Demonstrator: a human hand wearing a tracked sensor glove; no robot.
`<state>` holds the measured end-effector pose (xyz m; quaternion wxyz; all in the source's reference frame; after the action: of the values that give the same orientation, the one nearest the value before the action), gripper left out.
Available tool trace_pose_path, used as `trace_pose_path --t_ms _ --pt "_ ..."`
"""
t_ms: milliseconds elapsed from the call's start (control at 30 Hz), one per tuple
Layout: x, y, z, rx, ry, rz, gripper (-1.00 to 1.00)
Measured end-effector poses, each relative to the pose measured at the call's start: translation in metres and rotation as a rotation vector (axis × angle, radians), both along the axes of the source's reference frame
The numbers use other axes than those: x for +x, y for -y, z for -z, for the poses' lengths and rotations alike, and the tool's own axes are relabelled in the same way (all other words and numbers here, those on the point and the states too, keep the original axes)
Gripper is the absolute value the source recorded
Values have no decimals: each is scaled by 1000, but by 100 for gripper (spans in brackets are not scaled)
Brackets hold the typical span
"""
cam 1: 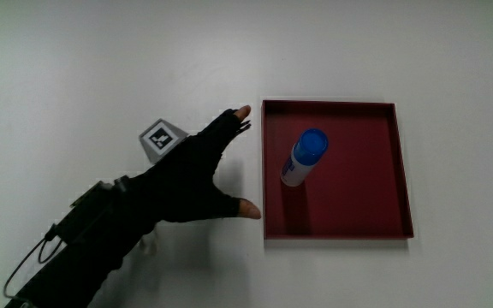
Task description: Pick glue from plate
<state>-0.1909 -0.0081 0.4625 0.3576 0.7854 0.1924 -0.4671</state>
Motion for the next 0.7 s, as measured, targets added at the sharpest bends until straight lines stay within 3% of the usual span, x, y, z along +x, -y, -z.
trace_pose_path --t_ms 33,67,100,233,267,300,333,400,467,500,667,700 --pt "6 2 2 -12 -22 4 0" --pt "12 5 3 -32 -6 8 0" --pt "18 7 4 -47 -44 9 0" --pt "39 16 1 -51 -65 3 0" --pt "44 17 2 -81 -63 19 0" --pt "47 19 -1 -64 -75 11 0" --pt "52 20 -2 -84 -104 24 0" --pt "61 23 -8 -90 -98 19 0" --pt "69 26 -11 -111 -49 26 0" --pt "73 28 -16 -84 -94 14 0" --pt "96 33 -25 -113 -127 21 0" --pt "101 33 -28 -105 -158 20 0"
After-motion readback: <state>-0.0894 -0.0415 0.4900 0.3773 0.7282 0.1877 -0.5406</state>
